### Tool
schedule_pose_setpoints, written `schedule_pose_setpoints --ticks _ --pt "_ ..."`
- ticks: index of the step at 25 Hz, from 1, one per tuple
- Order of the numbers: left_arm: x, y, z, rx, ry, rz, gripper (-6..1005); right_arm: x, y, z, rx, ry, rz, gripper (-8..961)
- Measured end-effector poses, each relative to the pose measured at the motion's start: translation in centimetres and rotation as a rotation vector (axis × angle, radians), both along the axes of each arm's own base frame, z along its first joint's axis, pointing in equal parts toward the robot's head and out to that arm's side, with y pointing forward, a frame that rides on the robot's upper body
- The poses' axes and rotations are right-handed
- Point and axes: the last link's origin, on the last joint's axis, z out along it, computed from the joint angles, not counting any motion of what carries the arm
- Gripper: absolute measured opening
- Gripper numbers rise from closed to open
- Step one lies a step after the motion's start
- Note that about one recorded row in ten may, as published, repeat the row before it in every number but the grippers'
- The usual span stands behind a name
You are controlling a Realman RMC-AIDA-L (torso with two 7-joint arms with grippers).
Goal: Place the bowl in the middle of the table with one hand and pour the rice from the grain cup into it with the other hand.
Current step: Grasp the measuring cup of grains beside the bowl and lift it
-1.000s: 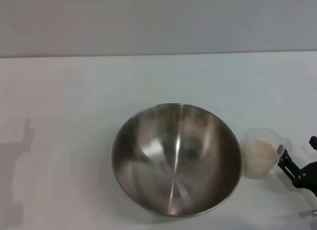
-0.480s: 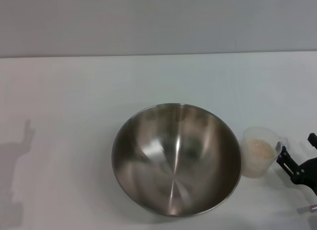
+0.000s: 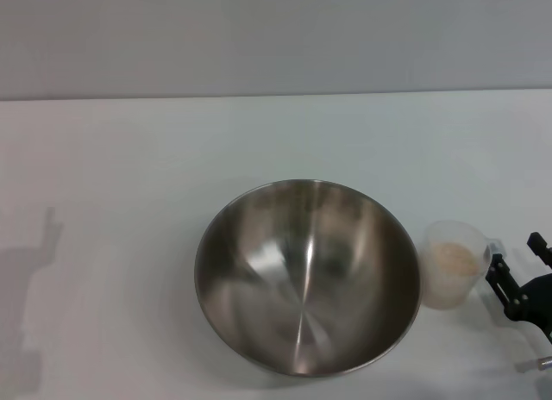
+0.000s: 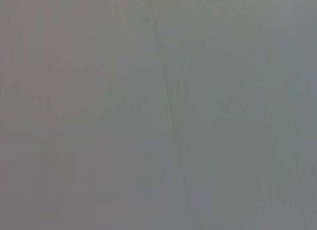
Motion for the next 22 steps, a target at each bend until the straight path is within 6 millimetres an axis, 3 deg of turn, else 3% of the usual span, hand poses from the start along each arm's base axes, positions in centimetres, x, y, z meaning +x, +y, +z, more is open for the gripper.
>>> schedule_pose_setpoints --ticks 20,22 --pt "0.10 0.04 -0.55 -0.026 0.007 -0.005 807 -0.76 0.58 0.19 0.012 0.000 0.045 5" --pt "0.11 0.06 -0.59 -0.027 0.007 -0.005 807 -0.97 0.35 0.57 0.036 0.007 0.065 7"
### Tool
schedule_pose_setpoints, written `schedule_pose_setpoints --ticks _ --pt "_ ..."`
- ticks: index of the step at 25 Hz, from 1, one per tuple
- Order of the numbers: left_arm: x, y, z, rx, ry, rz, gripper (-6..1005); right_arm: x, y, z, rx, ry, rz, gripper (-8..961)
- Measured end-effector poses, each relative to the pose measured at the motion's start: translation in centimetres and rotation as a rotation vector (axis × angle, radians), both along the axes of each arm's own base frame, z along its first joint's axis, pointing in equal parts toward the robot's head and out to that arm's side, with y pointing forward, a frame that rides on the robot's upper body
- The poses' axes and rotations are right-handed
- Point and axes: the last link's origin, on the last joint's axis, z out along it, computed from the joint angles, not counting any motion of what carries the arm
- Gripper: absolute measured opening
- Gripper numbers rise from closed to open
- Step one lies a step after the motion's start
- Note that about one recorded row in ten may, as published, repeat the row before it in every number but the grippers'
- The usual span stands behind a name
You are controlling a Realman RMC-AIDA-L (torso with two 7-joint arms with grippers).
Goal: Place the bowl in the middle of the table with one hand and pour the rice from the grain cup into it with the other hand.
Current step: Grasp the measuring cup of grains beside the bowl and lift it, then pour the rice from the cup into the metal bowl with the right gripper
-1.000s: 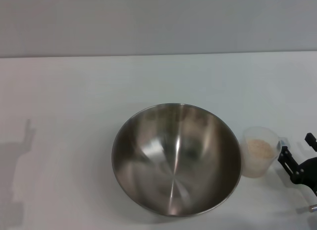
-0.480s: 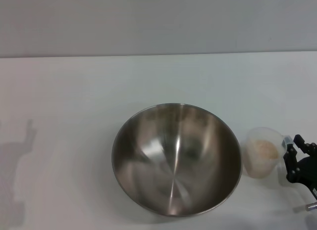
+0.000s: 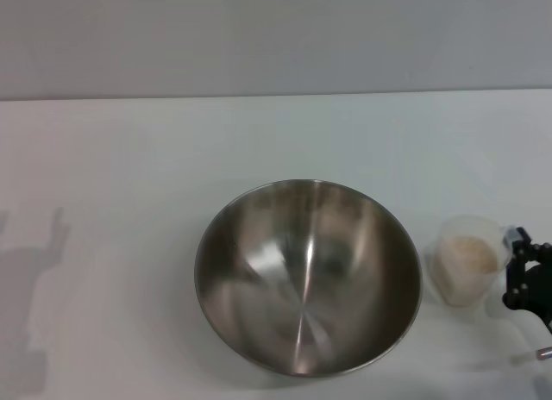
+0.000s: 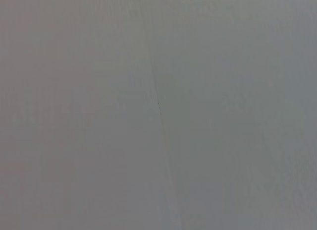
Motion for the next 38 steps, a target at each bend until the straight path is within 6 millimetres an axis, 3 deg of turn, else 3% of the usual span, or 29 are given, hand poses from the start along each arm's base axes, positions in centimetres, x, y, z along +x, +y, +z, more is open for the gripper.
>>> schedule_pose_setpoints --ticks 9,16,21,24,25,26,30,38 --pt "-0.1 -0.1 -0.2 -0.007 0.005 0.002 807 -2.7 -1.7 2.8 0.209 -0.017 0.211 16" --pt "-0.1 -0.2 -0.3 -0.013 0.004 0.002 807 -6.0 0.2 3.2 0.287 -0.063 0.390 24" --pt "-0.1 -0.2 -0.3 -0.013 0.004 0.002 807 -8.5 1.1 1.2 0.282 -0.236 0.501 29" --pt "0.0 0.0 -0.3 -0.014 0.004 -0.002 807 -9.7 1.4 -0.9 0.291 -0.458 0.536 32" --pt "0.1 0.1 -0.3 -0.015 0.004 -0.004 807 -10.4 1.3 -2.2 0.310 -0.630 0.550 33" --pt "0.1 0.1 -0.3 -0.015 0.004 -0.005 807 -10.4 1.3 -2.2 0.310 -0.630 0.550 34" --pt "0.2 0.3 -0.4 -0.017 0.005 -0.008 807 -11.7 0.9 -4.3 0.368 -0.941 0.572 38" --pt "0.1 0.3 -0.5 -0.025 0.011 -0.007 807 -12.8 -0.2 -4.8 0.495 -1.190 0.599 47"
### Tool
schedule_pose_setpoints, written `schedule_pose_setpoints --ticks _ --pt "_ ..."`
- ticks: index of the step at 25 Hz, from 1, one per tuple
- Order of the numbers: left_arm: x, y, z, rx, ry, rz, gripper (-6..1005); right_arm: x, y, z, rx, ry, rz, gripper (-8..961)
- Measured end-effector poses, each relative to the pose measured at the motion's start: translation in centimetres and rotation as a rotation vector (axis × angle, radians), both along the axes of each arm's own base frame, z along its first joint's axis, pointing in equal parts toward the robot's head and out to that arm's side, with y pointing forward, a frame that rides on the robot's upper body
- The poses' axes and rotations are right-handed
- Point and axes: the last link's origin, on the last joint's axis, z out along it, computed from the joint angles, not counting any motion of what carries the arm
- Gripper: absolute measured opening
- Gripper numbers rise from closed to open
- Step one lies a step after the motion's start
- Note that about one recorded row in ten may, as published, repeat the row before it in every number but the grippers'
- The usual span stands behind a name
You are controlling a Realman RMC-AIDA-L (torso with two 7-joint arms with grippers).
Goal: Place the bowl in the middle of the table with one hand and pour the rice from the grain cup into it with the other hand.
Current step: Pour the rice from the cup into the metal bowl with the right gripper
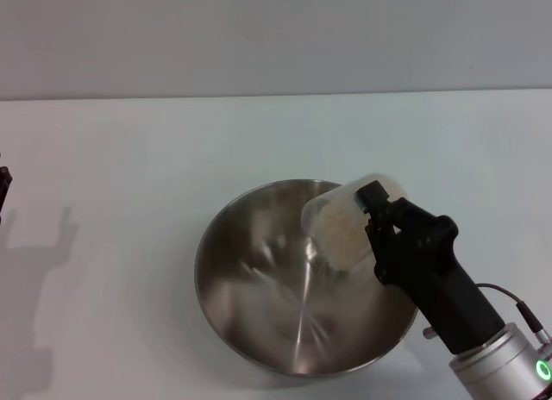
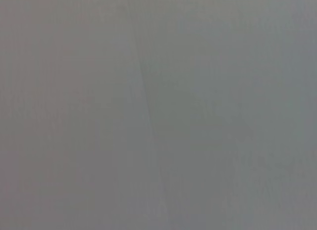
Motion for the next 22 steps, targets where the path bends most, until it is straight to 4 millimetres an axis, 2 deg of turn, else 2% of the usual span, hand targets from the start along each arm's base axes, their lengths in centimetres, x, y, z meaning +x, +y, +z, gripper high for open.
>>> schedule_pose_setpoints --ticks 10,22 --pt "-0.1 -0.3 0.0 -0.002 -0.021 -0.001 808 -0.5 -0.8 -0.6 0.228 -0.353 0.089 57" --pt "0.0 -0.2 0.0 -0.004 -0.021 -0.007 808 -1.5 -1.2 -1.0 0.378 -0.566 0.172 69"
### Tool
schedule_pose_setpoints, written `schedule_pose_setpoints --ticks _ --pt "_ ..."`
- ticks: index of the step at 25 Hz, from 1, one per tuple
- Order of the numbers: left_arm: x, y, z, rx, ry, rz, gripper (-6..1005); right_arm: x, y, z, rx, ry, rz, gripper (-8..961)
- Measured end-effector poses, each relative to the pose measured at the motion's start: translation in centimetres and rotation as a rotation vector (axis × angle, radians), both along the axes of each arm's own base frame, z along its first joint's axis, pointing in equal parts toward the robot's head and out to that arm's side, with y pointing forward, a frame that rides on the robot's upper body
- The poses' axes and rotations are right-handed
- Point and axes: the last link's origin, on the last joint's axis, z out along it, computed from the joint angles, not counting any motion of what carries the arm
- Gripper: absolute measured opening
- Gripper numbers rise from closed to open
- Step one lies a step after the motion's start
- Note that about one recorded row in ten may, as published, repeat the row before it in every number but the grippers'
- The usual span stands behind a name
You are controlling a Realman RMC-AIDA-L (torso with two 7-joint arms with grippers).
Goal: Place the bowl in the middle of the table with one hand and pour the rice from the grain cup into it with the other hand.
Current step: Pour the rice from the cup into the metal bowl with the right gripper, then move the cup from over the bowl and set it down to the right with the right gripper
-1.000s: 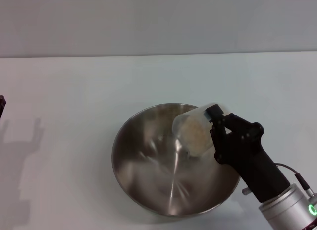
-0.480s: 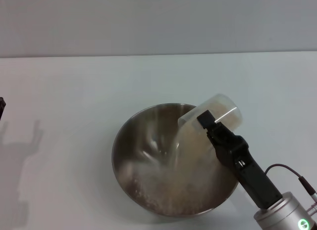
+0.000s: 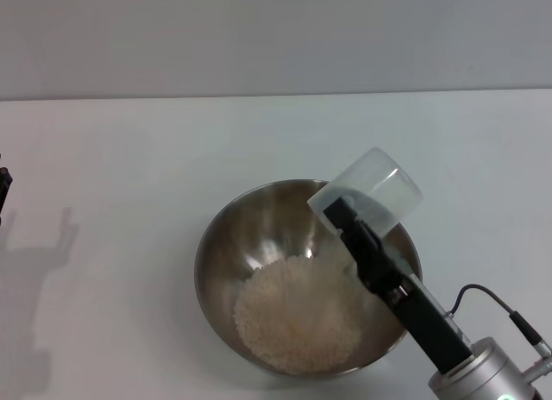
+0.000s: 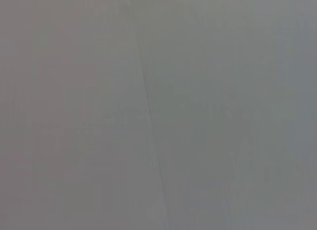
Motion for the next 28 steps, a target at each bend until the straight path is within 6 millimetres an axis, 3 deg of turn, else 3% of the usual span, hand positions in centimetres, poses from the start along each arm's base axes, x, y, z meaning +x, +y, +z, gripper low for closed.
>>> schedule_pose_setpoints --ticks 5,14,19,20,21,28 --pt "0.0 0.0 0.0 -0.001 0.000 -0.001 808 -0.2 -0.4 -0.6 0.017 -0.089 0.040 75" --pt "0.0 -0.1 0.0 -0.001 0.000 0.002 808 -0.5 -0.6 -0.8 -0.005 -0.075 0.048 84" --pt "0.0 -0.1 -0.1 -0.003 0.001 0.002 808 -1.4 -0.5 0.3 -0.120 0.216 0.014 89" --pt "0.0 -0.1 -0.1 -0.003 0.001 0.002 808 -1.7 -0.5 0.9 -0.186 0.363 0.000 90" --pt "0.0 -0.1 -0.1 -0.003 0.000 0.002 808 -1.7 -0.5 0.9 -0.186 0.363 0.000 91" --pt "0.0 -0.1 -0.1 -0.003 0.001 0.000 808 -1.6 -0.4 2.4 -0.395 0.807 -0.061 99"
